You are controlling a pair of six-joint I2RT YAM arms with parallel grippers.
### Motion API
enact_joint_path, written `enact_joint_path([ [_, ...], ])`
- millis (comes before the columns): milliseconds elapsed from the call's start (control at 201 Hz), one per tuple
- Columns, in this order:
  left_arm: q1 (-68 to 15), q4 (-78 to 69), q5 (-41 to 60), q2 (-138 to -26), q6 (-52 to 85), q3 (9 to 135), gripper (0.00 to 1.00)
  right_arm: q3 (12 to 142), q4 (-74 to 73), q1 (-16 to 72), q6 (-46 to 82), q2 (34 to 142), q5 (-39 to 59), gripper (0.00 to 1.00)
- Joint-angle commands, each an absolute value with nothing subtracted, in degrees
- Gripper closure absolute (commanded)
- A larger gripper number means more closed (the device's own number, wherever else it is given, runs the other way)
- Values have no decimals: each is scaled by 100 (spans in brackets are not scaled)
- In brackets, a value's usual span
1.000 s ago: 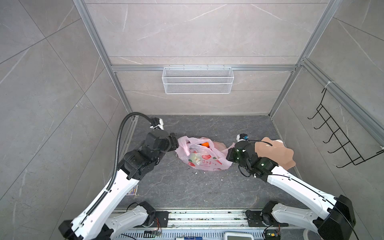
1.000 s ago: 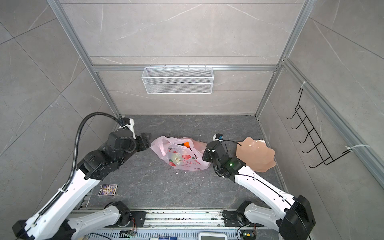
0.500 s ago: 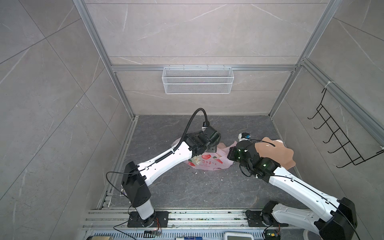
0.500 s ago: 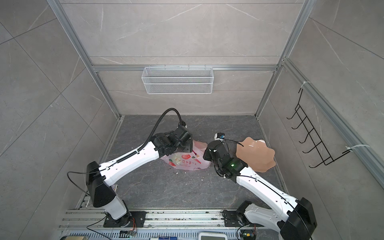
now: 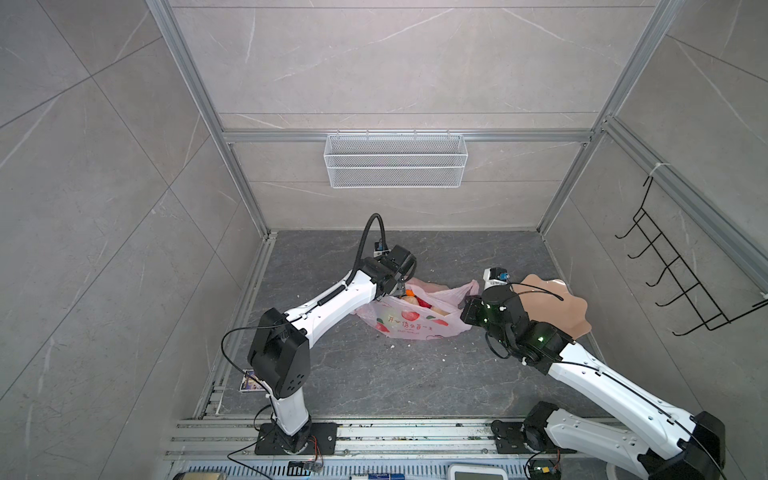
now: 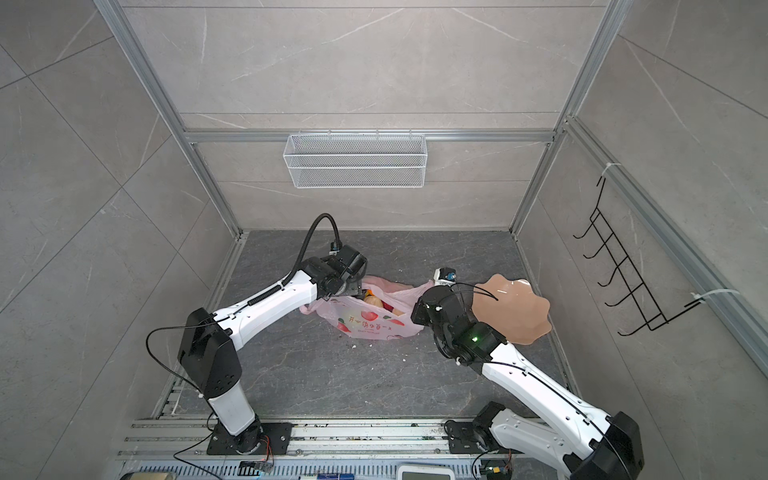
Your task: Take the fake fruits out of the plastic bag
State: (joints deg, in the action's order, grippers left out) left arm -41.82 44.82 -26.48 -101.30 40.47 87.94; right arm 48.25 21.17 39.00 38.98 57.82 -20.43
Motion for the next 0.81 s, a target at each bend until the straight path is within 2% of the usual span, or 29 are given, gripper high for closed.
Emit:
enact_joint_path([
  [0, -4054, 4593, -2827, -9835, 4202, 8483, 17, 4829, 2576, 3929, 3955, 5615, -2572, 100],
  [304, -3897, 4508, -2733, -9118, 4546, 7289, 8, 4865, 2348, 3928, 3827, 5832, -2307, 100],
  [498, -3683, 4121, -2087, -9066, 4632, 6863, 1, 4938, 2433, 3924, 4037, 5914, -2464, 100],
  [593, -3644, 3821, -1902, -9061, 4604, 6643, 0, 5042, 2644, 3930, 4134, 5958, -2666, 100],
  [667, -3513, 3428, -1505, -9055, 4607, 6403, 3, 5068, 2711, 3906, 4255, 5989, -2733, 100],
  [802, -3462, 2507, -847, -8983, 4494, 6030, 19, 5133, 2715, 3840, 4431, 6173, -2523, 100],
])
